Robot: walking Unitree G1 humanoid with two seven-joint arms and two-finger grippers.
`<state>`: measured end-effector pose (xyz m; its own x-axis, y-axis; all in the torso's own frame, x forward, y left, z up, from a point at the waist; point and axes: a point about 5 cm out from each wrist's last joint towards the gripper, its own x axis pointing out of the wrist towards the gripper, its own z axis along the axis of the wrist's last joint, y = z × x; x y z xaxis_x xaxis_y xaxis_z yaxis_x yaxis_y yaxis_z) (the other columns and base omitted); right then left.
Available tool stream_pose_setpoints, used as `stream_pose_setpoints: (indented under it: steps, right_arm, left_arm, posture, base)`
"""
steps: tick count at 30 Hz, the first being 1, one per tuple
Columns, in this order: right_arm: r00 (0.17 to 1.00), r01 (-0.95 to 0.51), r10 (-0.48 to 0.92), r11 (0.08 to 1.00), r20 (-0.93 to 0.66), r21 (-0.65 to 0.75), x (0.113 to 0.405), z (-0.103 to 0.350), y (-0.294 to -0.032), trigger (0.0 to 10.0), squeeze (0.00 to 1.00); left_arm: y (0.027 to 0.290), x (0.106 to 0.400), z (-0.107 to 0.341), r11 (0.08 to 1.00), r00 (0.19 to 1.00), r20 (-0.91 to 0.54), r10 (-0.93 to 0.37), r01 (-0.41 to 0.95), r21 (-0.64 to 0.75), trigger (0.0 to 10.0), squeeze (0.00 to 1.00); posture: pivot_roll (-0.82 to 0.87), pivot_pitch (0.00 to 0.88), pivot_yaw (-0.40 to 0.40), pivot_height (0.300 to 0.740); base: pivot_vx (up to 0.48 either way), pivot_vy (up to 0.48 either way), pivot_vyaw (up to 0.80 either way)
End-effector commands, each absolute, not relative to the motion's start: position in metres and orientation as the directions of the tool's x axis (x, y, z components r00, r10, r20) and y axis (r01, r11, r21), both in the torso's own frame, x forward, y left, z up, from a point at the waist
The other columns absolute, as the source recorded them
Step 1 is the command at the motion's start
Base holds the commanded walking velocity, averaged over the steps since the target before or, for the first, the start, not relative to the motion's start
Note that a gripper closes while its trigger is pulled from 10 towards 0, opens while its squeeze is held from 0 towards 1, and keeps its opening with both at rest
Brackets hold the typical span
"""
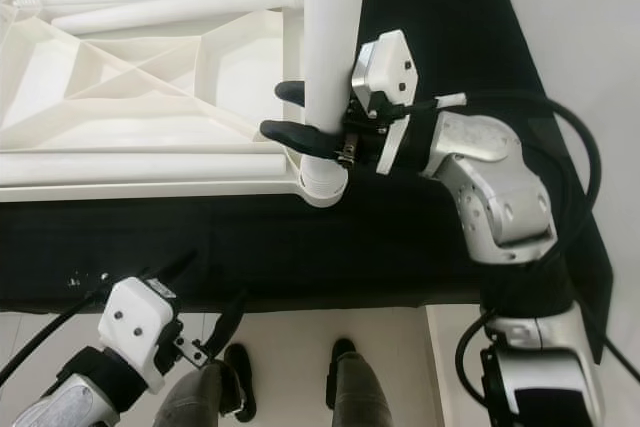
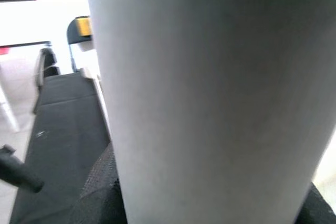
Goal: Building children table
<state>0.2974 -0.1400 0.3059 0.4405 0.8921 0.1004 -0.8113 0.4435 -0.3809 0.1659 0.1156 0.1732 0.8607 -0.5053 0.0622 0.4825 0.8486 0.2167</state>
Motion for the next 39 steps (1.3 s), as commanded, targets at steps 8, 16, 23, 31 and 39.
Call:
stream_pose_setpoints:
  steps: [8, 16, 23, 31, 39]
  right_arm:
    - [0.682, -0.705, 0.731, 0.655, -0.009, -0.27, 0.293, 0.266, -0.142, 10.0, 0.0]
    - [0.789, -0.597, 0.615, 0.761, -0.012, -0.255, 0.287, 0.259, -0.142, 10.0, 0.0]
    - [0.928, -0.368, 0.372, 0.91, -0.014, -0.193, 0.284, 0.244, -0.138, 10.0, 0.0]
    - [0.975, -0.223, 0.222, 0.969, -0.019, -0.107, 0.271, 0.226, -0.127, 10.0, 0.0]
    - [0.976, -0.215, 0.217, 0.974, 0.018, -0.077, 0.26, 0.221, -0.114, 10.0, 0.0]
  left_arm:
    - [0.116, 0.167, 0.167, 0.847, 0.862, 0.043, -0.506, 0.486, 0.216, 10.0, 0.0]
    - [0.117, 0.17, 0.166, 0.847, 0.862, 0.047, -0.505, 0.484, 0.221, 10.0, 0.0]
    - [0.117, 0.174, 0.165, 0.847, 0.863, 0.053, -0.503, 0.48, 0.229, 10.0, 0.0]
    - [0.118, 0.177, 0.164, 0.845, 0.862, 0.057, -0.503, 0.477, 0.24, 10.0, 0.0]
    - [0.118, 0.181, 0.163, 0.843, 0.861, 0.062, -0.505, 0.477, 0.248, 10.0, 0.0]
  posture:
    - [0.02, 0.423, 0.008, 0.74]
    - [0.01, 0.415, 0.008, 0.74]
    - [0.01, 0.402, 0.008, 0.74]
    - [0.01, 0.388, 0.013, 0.74]
    - [0.01, 0.378, 0.016, 0.74]
  base:
    - [0.0, 0.0, 0.0]
    - [0.0, 0.0, 0.0]
    - [0.0, 0.0, 0.0]
    - [0.0, 0.0, 0.0]
    - [0.0, 0.0, 0.0]
